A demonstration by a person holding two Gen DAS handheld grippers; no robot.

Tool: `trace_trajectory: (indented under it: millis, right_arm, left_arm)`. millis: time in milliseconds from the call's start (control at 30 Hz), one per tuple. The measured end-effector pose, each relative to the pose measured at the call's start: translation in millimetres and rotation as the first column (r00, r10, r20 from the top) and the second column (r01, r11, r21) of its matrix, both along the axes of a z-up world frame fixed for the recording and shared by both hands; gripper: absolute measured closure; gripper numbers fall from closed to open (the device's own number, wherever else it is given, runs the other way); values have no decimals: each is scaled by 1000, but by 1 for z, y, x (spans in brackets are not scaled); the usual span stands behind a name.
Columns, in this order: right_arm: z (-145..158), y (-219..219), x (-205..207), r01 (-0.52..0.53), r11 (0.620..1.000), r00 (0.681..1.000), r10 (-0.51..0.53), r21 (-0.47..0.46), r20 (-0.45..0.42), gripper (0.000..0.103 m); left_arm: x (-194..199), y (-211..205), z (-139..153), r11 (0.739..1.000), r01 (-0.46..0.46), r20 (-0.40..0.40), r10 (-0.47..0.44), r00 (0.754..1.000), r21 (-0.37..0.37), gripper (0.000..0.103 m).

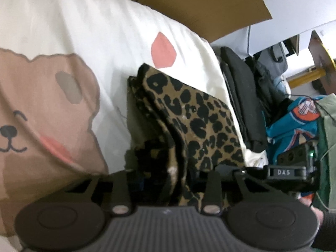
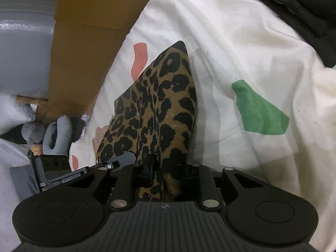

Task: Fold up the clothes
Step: 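Lift the folded skirt off the sheet with both tools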

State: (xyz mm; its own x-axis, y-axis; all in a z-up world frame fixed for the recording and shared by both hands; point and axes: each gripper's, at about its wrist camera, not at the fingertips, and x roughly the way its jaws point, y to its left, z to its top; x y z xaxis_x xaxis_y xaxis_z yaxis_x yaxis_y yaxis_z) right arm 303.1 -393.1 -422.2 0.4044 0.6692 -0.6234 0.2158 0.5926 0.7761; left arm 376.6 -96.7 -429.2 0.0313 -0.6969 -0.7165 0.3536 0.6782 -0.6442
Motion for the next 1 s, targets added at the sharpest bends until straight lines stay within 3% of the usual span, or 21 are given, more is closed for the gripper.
trace_trajectory:
  millis: [133,467,733,1000]
  right_arm:
    - [9,5,-1,0,999,1000,1,-47,9,95]
    - [38,17,-6,-30,989,996,43,-144,83,98]
    - [79,25,-16,-48,982,981,81,-183,175,98]
    - [146,35,-26,-57,979,964,105,-196,245,98]
  left_arm:
    - [-4,-4,6,1000,-12,16,12,1000,28,72]
    - [-24,0,42,996,-38,135,27,990,79,75]
    - [-45,6,100,988,-99,221,70,973,122,75]
    - [-63,10,176,973,-166,278,117,953,160,75]
